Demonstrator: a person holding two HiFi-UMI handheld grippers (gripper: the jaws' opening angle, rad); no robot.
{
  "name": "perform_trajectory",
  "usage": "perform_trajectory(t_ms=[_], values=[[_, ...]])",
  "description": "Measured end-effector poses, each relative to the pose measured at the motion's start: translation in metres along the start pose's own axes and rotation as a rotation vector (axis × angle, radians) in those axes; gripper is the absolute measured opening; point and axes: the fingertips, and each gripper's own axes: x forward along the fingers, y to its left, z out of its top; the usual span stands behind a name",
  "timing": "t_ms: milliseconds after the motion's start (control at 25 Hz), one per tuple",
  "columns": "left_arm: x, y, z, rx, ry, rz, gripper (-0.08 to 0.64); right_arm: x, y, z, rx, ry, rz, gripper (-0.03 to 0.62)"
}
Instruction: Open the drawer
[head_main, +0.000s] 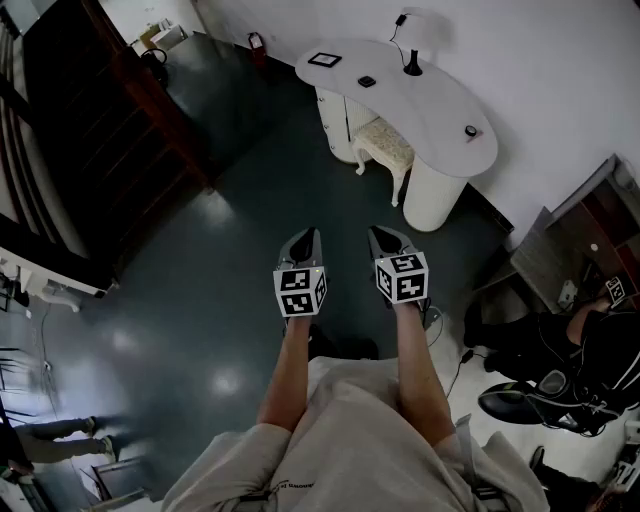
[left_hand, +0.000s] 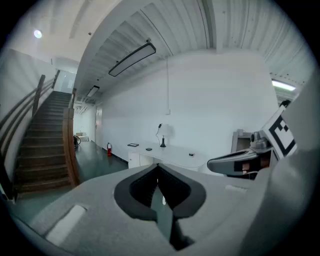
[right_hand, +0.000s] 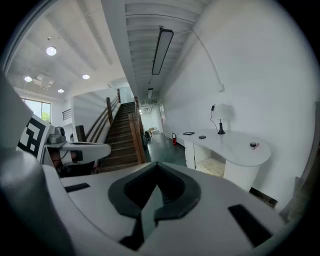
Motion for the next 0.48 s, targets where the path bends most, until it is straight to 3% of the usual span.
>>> perform_trajectory(t_ms=[480], values=[[-0.017, -0.009, -0.001, -0.026, 0.036, -0.002, 0.009, -0.011, 0.006, -0.007, -0.03, 0.014, 0.031, 0.015]])
